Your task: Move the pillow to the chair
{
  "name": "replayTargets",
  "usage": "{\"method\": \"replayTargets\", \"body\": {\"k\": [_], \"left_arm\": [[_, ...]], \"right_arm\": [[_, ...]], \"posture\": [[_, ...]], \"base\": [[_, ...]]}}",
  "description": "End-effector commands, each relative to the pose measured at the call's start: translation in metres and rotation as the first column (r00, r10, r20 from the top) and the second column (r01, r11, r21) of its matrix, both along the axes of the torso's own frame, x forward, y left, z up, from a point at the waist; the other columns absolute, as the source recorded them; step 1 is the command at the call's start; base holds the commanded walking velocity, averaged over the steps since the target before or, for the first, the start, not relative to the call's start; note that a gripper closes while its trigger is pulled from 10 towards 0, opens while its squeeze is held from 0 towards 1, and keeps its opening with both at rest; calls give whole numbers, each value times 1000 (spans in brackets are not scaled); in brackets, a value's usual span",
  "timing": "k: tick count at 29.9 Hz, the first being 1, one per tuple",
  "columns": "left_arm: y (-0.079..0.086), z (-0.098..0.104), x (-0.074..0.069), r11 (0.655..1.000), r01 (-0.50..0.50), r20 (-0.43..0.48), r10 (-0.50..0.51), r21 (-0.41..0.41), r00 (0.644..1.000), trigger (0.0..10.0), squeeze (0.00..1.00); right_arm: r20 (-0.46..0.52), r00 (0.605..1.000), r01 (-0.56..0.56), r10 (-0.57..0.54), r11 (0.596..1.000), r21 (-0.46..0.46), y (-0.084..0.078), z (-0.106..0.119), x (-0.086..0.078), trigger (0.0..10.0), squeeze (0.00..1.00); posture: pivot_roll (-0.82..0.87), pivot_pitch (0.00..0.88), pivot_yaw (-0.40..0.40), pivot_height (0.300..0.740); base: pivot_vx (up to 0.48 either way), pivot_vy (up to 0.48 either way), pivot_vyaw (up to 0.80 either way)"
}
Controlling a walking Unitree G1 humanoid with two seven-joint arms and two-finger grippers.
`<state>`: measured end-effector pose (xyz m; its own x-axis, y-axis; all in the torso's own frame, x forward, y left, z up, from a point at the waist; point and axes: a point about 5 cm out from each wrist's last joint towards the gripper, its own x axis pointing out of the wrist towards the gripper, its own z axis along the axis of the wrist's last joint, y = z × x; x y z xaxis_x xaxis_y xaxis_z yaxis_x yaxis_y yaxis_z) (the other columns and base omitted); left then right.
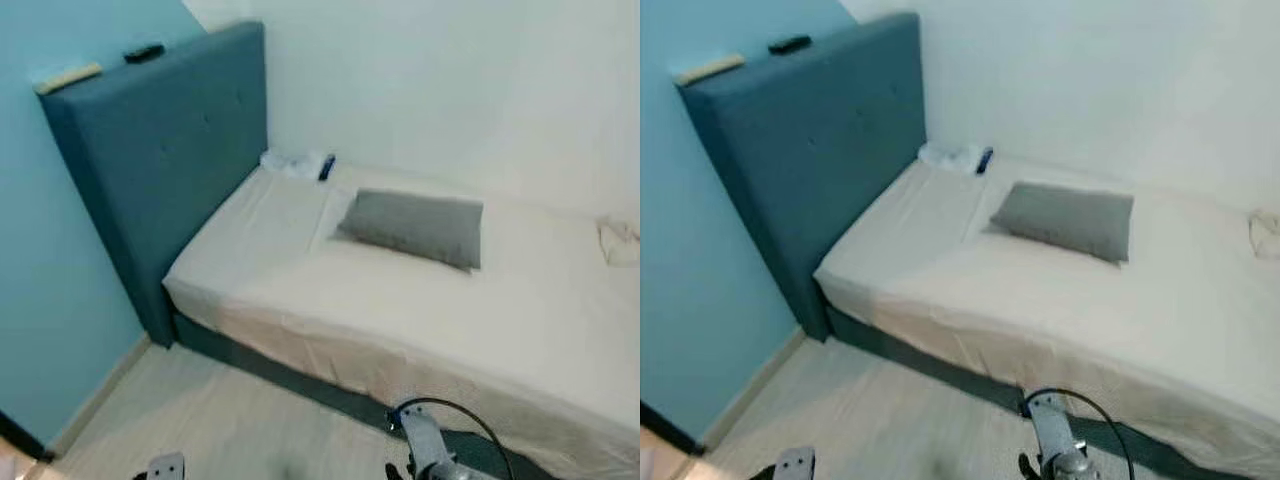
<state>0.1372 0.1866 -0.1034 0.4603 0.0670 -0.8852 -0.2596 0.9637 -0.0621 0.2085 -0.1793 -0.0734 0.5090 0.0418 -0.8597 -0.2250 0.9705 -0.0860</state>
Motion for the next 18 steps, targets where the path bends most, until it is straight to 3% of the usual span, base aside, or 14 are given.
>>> {"method": "replayTargets", "body": {"k": [1, 18], "left_arm": [[0, -3, -10, 1000, -3, -39, 3, -3, 999, 10000, 0], [-4, -6, -17, 1000, 2, -58, -3, -20, 998, 10000, 0]], "right_arm": [[15, 1000, -8, 8, 1000, 2, 1, 2, 4, 10000, 0], [16, 1000, -21, 21, 1000, 0, 2, 2, 4, 10000, 0]], "posture": [[-87, 4, -29, 740], [-91, 10, -27, 740]], "base": [[0, -356, 0], [0, -426, 0]]}}
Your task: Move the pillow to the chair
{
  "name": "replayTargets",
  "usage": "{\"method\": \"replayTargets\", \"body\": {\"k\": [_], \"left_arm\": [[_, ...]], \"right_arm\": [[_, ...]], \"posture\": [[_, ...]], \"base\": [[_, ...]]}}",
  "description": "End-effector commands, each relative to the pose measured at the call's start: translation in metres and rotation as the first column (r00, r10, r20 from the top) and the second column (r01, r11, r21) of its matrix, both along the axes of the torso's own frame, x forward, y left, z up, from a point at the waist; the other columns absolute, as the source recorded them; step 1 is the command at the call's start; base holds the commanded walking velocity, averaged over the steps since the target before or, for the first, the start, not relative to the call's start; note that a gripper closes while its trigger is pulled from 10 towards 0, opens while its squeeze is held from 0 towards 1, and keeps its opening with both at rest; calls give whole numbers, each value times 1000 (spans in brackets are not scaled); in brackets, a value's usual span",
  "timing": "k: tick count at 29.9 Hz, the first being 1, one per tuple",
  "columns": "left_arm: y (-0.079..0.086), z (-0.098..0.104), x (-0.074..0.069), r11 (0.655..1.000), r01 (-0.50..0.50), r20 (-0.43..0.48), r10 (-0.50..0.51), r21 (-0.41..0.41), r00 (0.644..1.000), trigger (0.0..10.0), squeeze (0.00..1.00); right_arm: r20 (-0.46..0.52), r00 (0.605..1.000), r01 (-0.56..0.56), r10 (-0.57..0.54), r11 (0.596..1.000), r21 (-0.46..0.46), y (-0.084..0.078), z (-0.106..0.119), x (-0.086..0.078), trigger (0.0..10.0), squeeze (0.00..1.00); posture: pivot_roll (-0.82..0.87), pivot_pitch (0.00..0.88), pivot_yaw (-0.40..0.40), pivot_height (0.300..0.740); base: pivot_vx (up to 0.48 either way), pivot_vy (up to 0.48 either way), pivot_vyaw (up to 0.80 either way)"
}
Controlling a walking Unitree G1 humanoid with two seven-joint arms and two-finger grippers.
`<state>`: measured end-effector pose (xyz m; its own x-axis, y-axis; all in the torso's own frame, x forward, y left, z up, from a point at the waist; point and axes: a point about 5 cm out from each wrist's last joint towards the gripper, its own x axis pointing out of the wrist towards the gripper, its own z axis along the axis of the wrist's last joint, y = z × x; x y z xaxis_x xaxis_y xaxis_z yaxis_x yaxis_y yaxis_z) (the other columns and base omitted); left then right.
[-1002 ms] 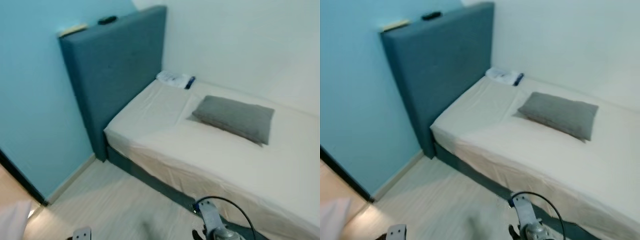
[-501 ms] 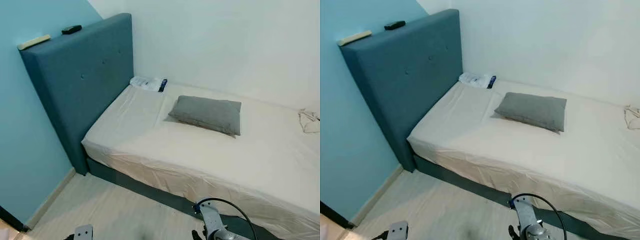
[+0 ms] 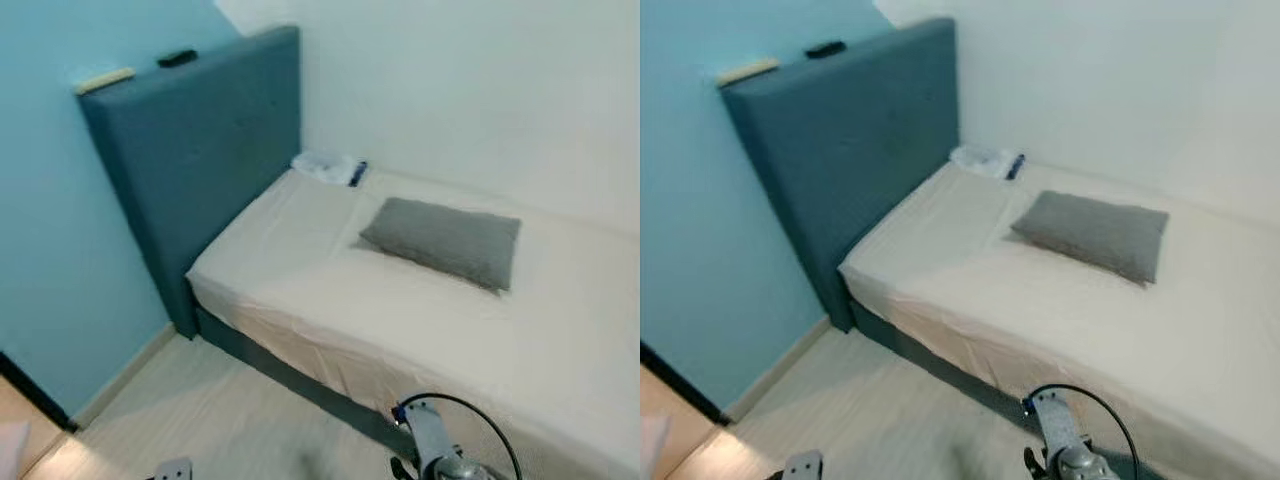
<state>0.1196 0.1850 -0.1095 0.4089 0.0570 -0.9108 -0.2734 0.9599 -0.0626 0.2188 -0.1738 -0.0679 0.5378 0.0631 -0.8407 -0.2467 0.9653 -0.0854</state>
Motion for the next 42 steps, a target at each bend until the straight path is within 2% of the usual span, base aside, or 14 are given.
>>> {"method": "replayTargets", "body": {"k": [1, 21, 26, 37, 42], "left_arm": [[-2, 0, 2, 1000, 16, 0, -16, -3, 1000, 10000, 0], [-2, 0, 2, 1000, 31, -2, -31, 4, 1000, 10000, 0], [0, 1, 4, 1000, -4, 13, 3, 16, 1000, 10000, 0], [2, 2, 6, 999, 20, 14, -20, 31, 1000, 10000, 0], [3, 2, 7, 999, 24, 14, -25, 38, 1000, 10000, 0]], "right_arm": [[-18, 1000, 3, -3, 1000, -10, -4, -3, -6, 10000, 0], [-12, 1000, 0, 0, 1000, -18, -6, -2, -5, 10000, 0], [-13, 1000, -4, 3, 1000, -18, -5, -2, -5, 10000, 0], [-12, 1000, -5, 5, 1000, -15, -4, -2, -5, 10000, 0], [-12, 1000, -7, 7, 1000, -13, -3, -2, -4, 10000, 0]], "posture": [[-94, 10, -25, 740], [-106, 17, -21, 740], [-105, 19, -22, 740], [-106, 20, -16, 740], [-103, 23, -17, 740]], "base": [[0, -431, 0], [0, -415, 0], [0, 0, 0], [0, 0, 0], [289, 0, 0]]}}
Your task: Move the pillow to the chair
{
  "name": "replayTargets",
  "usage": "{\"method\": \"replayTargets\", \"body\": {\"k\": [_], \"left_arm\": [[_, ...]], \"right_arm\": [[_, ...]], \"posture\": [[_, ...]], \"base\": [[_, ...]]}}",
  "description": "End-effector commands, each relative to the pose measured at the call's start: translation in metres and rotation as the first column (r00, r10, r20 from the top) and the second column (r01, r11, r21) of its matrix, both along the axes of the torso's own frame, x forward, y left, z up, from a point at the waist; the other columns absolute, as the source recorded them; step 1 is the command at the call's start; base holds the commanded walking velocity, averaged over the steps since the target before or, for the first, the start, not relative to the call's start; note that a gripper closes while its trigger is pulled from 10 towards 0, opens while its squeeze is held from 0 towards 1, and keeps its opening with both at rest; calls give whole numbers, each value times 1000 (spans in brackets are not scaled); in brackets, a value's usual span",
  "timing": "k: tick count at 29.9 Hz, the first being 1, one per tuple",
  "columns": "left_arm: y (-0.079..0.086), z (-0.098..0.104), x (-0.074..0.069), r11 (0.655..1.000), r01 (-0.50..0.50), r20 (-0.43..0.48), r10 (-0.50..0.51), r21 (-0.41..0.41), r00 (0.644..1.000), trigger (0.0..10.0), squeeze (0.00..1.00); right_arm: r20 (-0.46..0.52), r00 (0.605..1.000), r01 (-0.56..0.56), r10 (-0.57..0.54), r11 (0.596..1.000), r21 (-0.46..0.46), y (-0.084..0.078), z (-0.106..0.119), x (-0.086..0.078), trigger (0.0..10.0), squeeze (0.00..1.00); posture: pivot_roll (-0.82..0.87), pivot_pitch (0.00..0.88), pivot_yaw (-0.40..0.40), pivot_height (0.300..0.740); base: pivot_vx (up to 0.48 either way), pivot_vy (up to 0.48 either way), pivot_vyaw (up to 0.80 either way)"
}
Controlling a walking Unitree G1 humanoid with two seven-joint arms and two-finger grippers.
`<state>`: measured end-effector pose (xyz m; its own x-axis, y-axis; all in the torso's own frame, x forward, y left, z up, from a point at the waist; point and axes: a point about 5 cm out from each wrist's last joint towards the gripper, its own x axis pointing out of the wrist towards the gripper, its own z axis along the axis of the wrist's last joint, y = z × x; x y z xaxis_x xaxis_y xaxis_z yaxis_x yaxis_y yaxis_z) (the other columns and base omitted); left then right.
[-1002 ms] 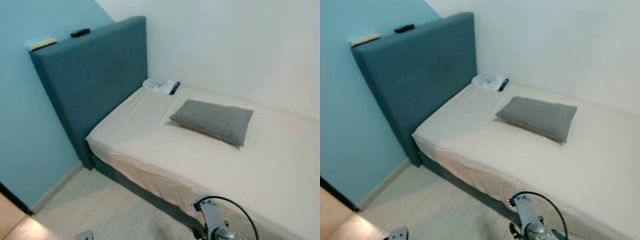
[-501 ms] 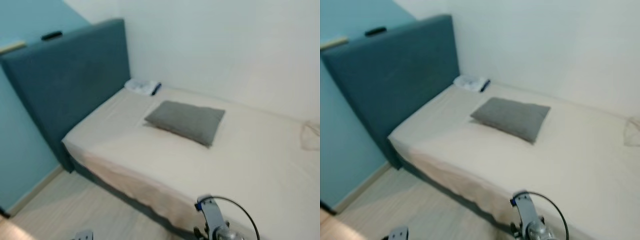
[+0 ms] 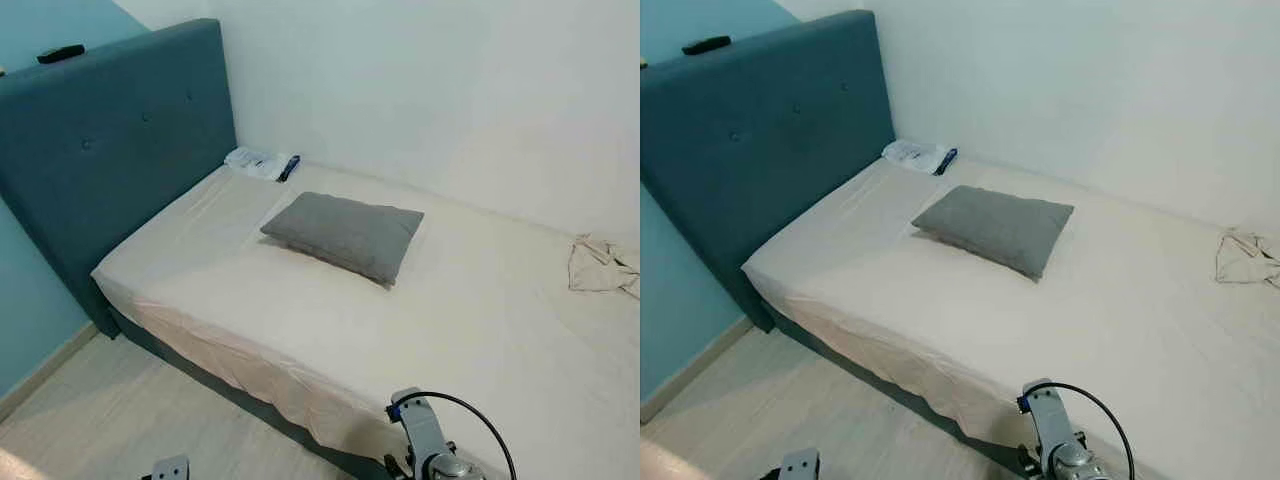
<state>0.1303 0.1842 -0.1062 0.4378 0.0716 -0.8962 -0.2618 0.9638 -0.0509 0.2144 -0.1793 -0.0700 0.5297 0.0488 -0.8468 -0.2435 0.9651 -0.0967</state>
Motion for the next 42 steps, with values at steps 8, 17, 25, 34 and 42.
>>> {"method": "replayTargets", "body": {"k": [8, 17, 25, 34, 42], "left_arm": [[5, -1, -5, 1000, 14, -20, -14, 23, 1000, 10000, 0], [4, -2, -8, 1000, 14, -26, -14, 24, 1000, 10000, 0], [5, -2, -7, 999, 21, -22, -20, 31, 1000, 10000, 0], [5, -1, -4, 999, 21, -18, -20, 42, 1000, 10000, 0], [8, -1, -5, 998, 18, -18, -17, 58, 1000, 10000, 0]], "right_arm": [[-3, 1000, -16, 16, 1000, 3, 4, -1, 0, 10000, 0], [-8, 1000, -29, 29, 1000, -3, 3, -1, -2, 10000, 0], [-9, 999, -34, 33, 999, -8, 2, -2, -3, 10000, 0], [36, 999, 16, -18, 999, 33, 2, 2, 2, 10000, 0], [193, 963, 162, -191, 974, 156, 3, 32, 47, 10000, 0]], "posture": [[-99, 27, -18, 740], [-96, 27, -27, 740], [-107, 24, -24, 740], [-114, 36, -14, 740], [-116, 51, -2, 740]], "base": [[329, 0, 0], [336, 0, 0], [336, 0, 0], [35, 0, 0], [0, 0, 0]]}}
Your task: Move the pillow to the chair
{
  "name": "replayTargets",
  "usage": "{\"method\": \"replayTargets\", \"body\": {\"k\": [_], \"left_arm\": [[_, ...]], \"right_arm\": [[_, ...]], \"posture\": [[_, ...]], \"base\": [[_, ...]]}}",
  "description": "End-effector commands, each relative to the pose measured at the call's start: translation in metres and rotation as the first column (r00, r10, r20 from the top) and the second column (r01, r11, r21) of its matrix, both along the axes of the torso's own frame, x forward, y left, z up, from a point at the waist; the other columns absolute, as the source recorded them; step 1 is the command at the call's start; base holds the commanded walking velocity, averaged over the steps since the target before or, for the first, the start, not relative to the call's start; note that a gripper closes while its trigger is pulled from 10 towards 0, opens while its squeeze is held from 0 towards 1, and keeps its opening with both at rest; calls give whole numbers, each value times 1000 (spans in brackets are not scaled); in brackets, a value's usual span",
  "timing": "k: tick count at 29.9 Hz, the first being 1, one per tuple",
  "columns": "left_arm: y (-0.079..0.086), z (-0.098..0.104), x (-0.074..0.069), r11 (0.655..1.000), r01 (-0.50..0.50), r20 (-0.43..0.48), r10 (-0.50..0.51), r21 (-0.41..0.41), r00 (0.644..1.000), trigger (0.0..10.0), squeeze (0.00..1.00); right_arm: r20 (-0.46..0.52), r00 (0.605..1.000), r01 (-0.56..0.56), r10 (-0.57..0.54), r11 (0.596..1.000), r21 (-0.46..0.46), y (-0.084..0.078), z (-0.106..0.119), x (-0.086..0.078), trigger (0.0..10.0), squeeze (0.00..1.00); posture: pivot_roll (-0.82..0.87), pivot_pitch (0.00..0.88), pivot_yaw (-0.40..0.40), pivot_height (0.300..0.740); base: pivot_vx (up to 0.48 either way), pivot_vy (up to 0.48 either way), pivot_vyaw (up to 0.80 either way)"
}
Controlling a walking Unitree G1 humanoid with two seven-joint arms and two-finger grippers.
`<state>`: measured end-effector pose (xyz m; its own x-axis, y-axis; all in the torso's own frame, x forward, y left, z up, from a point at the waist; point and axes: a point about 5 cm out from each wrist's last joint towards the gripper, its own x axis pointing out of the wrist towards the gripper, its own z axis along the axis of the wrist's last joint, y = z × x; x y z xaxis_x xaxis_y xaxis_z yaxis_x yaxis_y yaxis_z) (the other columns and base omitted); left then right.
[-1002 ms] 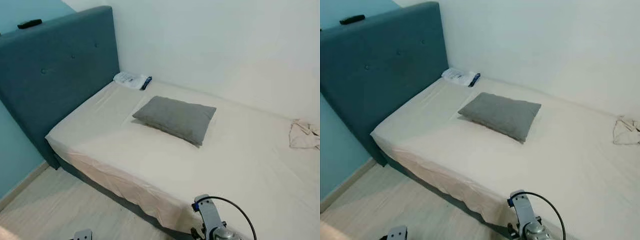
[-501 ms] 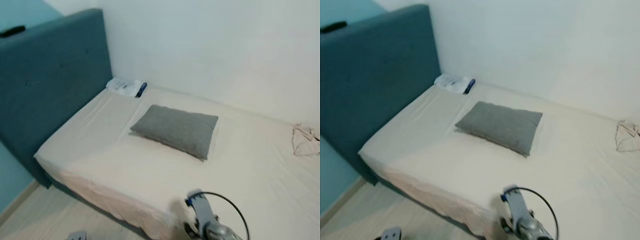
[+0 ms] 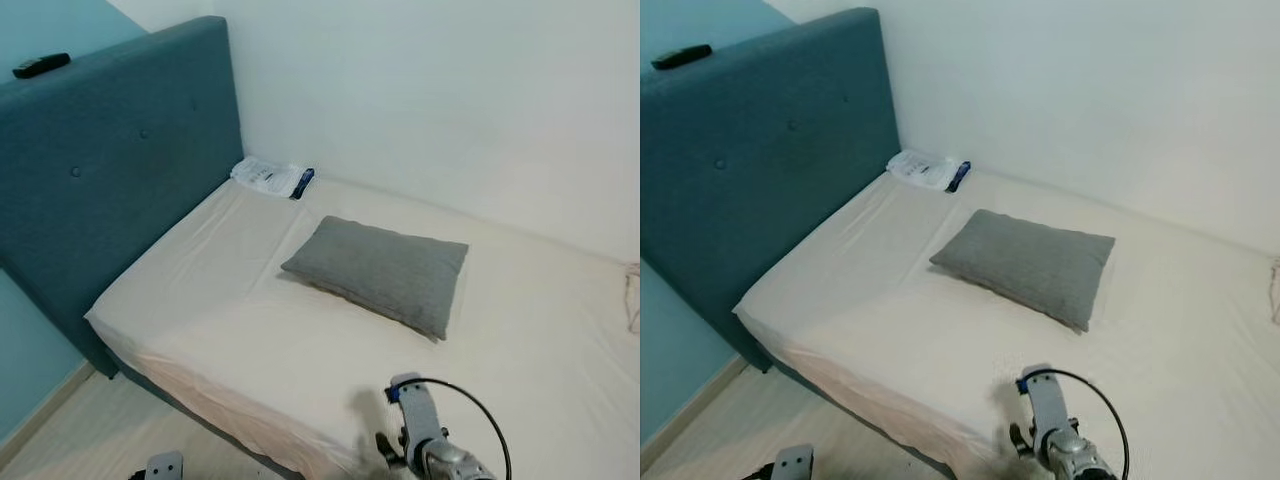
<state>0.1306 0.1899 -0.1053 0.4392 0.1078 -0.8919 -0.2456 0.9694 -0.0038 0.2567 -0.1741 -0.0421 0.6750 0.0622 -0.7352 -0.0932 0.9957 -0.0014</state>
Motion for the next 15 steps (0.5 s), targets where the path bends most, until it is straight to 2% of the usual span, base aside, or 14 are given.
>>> {"method": "replayTargets", "body": {"k": [1, 3, 6, 7, 8, 9, 11, 12, 15], "left_arm": [[4, -1, -4, 1000, -7, -8, 7, 14, 1000, 10000, 0], [8, 2, 1, 999, -30, 24, 30, 21, 999, 10000, 0], [16, 10, 19, 998, -61, 109, 59, 13, 992, 10000, 0], [17, 12, 23, 998, -64, 126, 62, 11, 990, 10000, 0], [21, 18, 35, 998, -57, 181, 54, 10, 982, 10000, 0], [21, 18, 35, 998, -57, 181, 54, 10, 982, 10000, 0], [27, 28, 52, 999, -45, 257, 42, 8, 965, 10000, 0], [27, 28, 52, 999, -45, 257, 42, 8, 965, 10000, 0], [34, 40, 70, 999, -12, 338, -2, 37, 941, 10000, 0]], "right_arm": [[76, 992, 93, -96, 995, 32, -6, 13, 16, 10000, 0], [154, 960, 222, -234, 971, 92, -16, 31, 35, 10000, 0], [238, 884, 353, -403, 908, 227, -37, 58, 56, 10000, 0], [244, 872, 368, -425, 897, 246, -40, 62, 59, 10000, 0], [248, 849, 394, -467, 872, 292, -45, 69, 64, 10000, 0], [248, 849, 394, -467, 872, 292, -45, 69, 64, 10000, 0], [253, 824, 412, -507, 843, 347, -51, 76, 69, 10000, 0], [253, 824, 412, -507, 843, 347, -51, 76, 69, 10000, 0], [212, 773, 468, -597, 764, 443, -56, 79, 70, 10000, 0]], "posture": [[-115, 55, 1, 740], [-111, 61, 5, 740], [-99, 78, 14, 740], [-99, 78, 14, 740], [-91, 97, 22, 740], [-91, 97, 22, 740], [-80, 121, 27, 740], [-80, 121, 27, 740], [-69, 139, 32, 740]], "base": [[0, 0, 0], [0, 0, 0], [0, 0, 0], [0, 0, 0], [0, 0, 0], [0, 0, 0], [0, 0, 0], [0, 0, 0], [0, 0, 0]]}}
